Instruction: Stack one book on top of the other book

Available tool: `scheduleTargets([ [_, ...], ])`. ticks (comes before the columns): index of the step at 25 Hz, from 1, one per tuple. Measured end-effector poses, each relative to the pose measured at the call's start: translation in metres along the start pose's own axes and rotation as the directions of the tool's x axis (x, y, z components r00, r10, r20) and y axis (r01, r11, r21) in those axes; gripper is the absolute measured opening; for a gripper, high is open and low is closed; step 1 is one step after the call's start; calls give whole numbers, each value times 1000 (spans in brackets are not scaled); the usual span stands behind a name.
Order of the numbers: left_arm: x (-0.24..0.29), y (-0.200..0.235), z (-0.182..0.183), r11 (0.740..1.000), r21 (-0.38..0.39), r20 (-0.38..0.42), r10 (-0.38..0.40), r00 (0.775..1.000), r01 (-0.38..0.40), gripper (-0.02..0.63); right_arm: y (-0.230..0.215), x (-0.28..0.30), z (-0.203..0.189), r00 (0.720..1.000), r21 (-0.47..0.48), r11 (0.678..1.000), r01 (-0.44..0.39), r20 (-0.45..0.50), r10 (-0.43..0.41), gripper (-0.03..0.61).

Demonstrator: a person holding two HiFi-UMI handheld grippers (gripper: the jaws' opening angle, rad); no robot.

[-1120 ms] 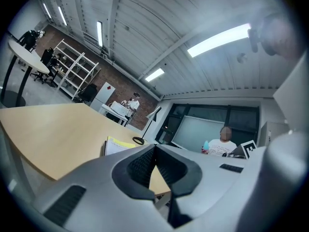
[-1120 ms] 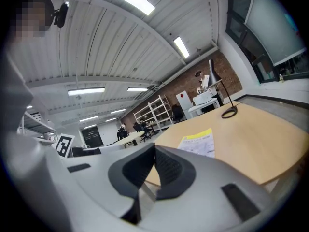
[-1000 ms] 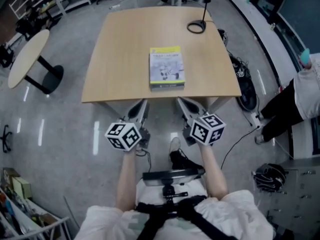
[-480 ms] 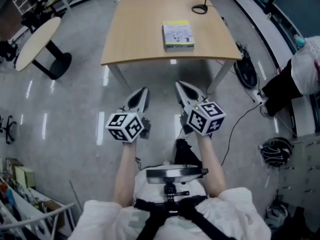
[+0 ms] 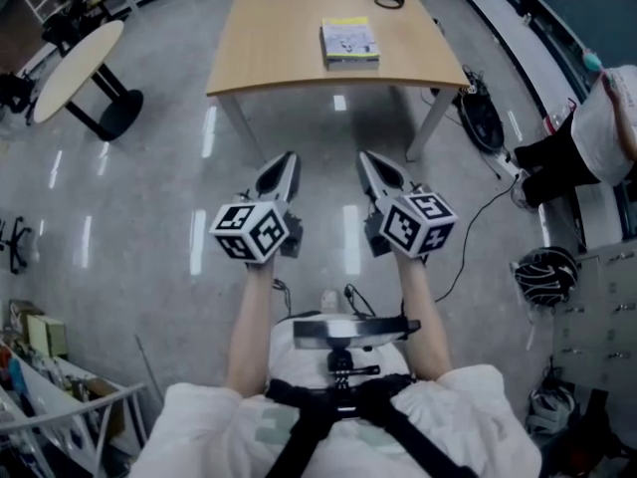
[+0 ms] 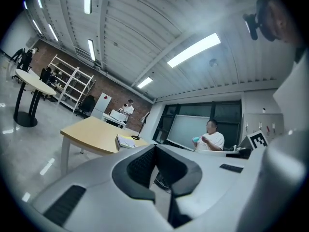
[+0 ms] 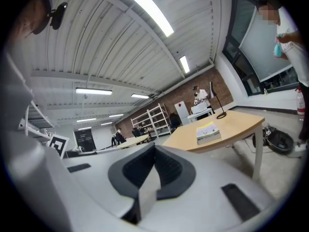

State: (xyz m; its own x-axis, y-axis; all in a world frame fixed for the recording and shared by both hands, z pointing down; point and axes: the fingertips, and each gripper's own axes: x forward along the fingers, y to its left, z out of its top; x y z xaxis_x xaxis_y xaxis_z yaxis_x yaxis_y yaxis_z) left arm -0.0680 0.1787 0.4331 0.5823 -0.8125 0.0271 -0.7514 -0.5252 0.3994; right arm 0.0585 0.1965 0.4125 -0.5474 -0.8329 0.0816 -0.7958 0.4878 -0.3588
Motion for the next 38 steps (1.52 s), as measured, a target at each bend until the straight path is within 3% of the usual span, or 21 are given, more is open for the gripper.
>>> scheduleTargets([
  [7,-62,-46,-20,1000,-10,23,13,1000,-13,15,30,-75,-26,1000,10,1000,19,-5,-19,-2],
  [12,-113,-98,-47,998,43,12,37,999,-38,15,52,-145,-35,1000,21,1000,11,10,-11,-2],
  [18,-160,-119,-73,992,93,-35,94,995,-91,15,83,-195,-56,1000,26,999,-20,9,20,-2],
  [23,-179,-125,-75,986,122,-33,115,993,-111,15,100,-212,-60,1000,15,1000,-21,17,21,0],
  [33,-185,-132,-45,988,138,12,66,998,-67,15,112,-222,-50,998,-19,999,26,64,-25,-2],
  [38,-185,-134,-48,988,144,3,56,998,-56,15,117,-225,-53,997,-29,999,35,69,-33,-2],
])
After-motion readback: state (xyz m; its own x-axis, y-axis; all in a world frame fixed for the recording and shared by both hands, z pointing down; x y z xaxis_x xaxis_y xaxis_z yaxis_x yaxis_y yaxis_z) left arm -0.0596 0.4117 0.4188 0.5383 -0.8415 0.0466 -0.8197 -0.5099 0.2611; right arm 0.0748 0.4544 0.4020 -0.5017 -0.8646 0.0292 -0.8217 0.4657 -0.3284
